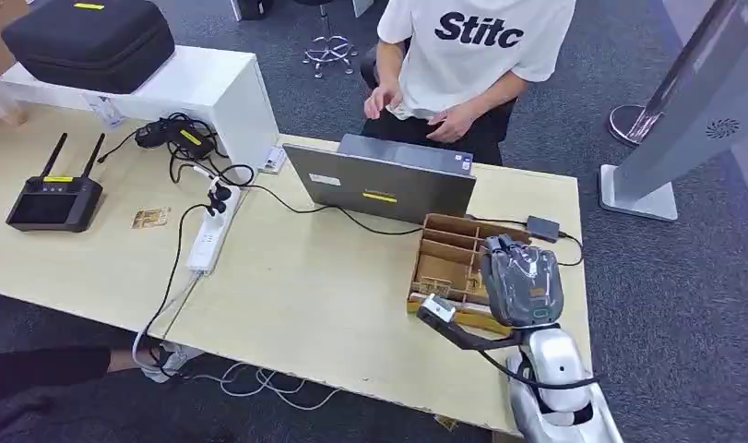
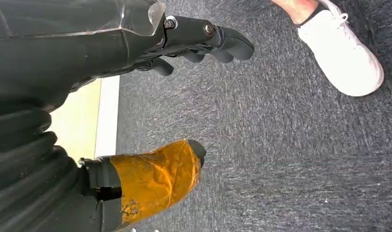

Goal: Pass the card to the sensor for recognition and then transmit it.

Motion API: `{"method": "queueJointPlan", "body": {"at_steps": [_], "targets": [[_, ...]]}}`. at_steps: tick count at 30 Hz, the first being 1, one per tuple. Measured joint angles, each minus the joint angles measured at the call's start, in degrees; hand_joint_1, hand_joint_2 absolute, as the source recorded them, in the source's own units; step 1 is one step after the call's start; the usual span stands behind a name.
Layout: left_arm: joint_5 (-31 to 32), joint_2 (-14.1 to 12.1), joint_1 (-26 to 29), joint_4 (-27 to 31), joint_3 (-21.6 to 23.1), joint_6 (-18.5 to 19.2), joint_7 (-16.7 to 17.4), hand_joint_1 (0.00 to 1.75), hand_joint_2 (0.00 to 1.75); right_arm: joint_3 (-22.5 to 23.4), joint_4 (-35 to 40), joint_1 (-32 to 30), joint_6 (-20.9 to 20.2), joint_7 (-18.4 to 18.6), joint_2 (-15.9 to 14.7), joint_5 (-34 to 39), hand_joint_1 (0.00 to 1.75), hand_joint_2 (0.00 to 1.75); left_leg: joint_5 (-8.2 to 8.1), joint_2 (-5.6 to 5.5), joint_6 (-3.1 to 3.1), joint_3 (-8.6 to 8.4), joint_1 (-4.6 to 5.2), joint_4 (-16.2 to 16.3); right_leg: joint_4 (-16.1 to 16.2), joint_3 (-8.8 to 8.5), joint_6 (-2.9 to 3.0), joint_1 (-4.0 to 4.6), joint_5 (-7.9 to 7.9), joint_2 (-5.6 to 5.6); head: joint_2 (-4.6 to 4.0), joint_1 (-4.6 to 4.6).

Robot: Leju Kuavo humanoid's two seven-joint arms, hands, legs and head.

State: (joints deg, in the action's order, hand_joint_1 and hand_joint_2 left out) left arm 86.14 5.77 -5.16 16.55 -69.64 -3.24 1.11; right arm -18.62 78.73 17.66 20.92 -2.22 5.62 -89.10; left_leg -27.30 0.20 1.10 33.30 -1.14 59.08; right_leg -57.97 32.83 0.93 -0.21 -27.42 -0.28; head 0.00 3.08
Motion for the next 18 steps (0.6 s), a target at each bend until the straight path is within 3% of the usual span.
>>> {"method": "queueJointPlan", "body": {"at_steps": [3,6,9,14,18], "targets": [[0.29,-0.02,-0.03,0.00,0.02,0.11,0.00,0.00,1.75,0.51,1.93,0.16,-1.45,-4.21,1.27,5.00,1.75,1.75,0.00,0.04,0.00,0.02,0.00,0.00,0.00,0.00,0.00,0.00,0.00,0.03,0.00,-0.02],[0.55,-0.11,-0.07,0.00,0.11,0.15,0.00,0.00,1.75,0.57,3.83,1.27,-9.10,-7.62,3.17,13.85,1.75,1.75,0.00,0.04,0.00,0.02,0.00,0.00,0.00,0.01,0.00,0.00,0.00,0.03,0.00,0.00],[0.81,-0.46,-0.17,-0.02,0.70,0.48,0.00,0.00,1.75,0.61,2.62,4.79,-16.57,-6.36,5.03,17.97,1.75,1.75,0.03,0.03,0.03,0.04,-0.01,-0.01,-0.04,0.03,0.02,0.01,0.02,0.03,0.00,0.00],[0.94,-1.16,-0.70,-0.17,2.23,1.01,0.00,0.00,1.75,0.33,-6.76,14.09,-18.91,-4.29,8.94,18.48,1.75,1.75,0.17,0.04,0.08,0.02,-0.01,0.00,-0.10,0.07,0.11,0.01,0.12,0.03,0.00,0.00],[0.96,-1.38,-0.79,-0.24,2.89,1.01,0.00,0.00,1.75,0.07,-11.02,17.85,-19.06,-3.81,10.84,18.52,1.75,1.75,0.18,0.00,0.06,0.03,-0.01,0.00,-0.11,0.07,0.11,0.01,0.12,-0.01,0.00,0.00]]}}
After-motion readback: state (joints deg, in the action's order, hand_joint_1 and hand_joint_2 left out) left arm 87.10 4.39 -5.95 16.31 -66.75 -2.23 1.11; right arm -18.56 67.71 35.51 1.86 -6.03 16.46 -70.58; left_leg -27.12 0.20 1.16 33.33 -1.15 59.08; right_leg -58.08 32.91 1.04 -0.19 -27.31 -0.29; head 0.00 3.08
